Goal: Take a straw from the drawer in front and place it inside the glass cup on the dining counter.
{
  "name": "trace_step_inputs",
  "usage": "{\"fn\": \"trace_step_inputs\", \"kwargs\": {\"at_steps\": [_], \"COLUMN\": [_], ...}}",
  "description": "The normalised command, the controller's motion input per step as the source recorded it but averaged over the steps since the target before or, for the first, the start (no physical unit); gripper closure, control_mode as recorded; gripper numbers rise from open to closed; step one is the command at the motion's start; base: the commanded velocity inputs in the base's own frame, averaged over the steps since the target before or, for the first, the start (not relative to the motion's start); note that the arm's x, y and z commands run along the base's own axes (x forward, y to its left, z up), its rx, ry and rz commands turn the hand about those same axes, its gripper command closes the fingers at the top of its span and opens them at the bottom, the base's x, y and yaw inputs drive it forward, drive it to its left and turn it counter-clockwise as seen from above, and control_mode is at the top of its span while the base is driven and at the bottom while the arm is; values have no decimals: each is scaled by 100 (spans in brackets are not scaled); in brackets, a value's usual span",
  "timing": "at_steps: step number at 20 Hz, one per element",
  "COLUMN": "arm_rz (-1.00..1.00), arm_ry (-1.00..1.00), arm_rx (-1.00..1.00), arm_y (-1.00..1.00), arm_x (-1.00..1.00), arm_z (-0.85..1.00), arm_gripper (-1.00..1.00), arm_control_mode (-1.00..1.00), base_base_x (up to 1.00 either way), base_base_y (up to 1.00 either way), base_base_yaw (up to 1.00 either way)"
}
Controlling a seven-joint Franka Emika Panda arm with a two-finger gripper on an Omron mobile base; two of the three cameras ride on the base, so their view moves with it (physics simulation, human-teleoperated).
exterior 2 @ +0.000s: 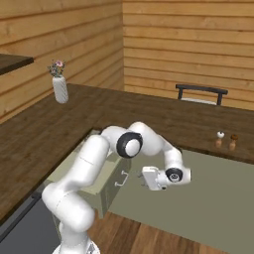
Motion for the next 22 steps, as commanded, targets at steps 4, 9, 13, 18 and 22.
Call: {"fn": "trace_step_inputs", "kwargs": {"at_steps": [4,9,13,18,22], "arm_rz": [0,0,0,0,-3], "arm_ry": [-16,-14,-11,-6,0], "arm_rx": [-34,-41,-44,-41,-35], "arm_y": [4,34,62,82,91], "arm_x": [-37,-30,-25,-7,0], "arm_z": [100,100,90,67,52], "arm_gripper": [-100,-100,-100,-100,-100], "arm_control_mode": [-100,-100,-100,-100,-100], "base_base_x": [0,0,0,0,0], "base_base_y": [0,0,0,0,0], "base_base_yaw": [0,0,0,0,0]}}
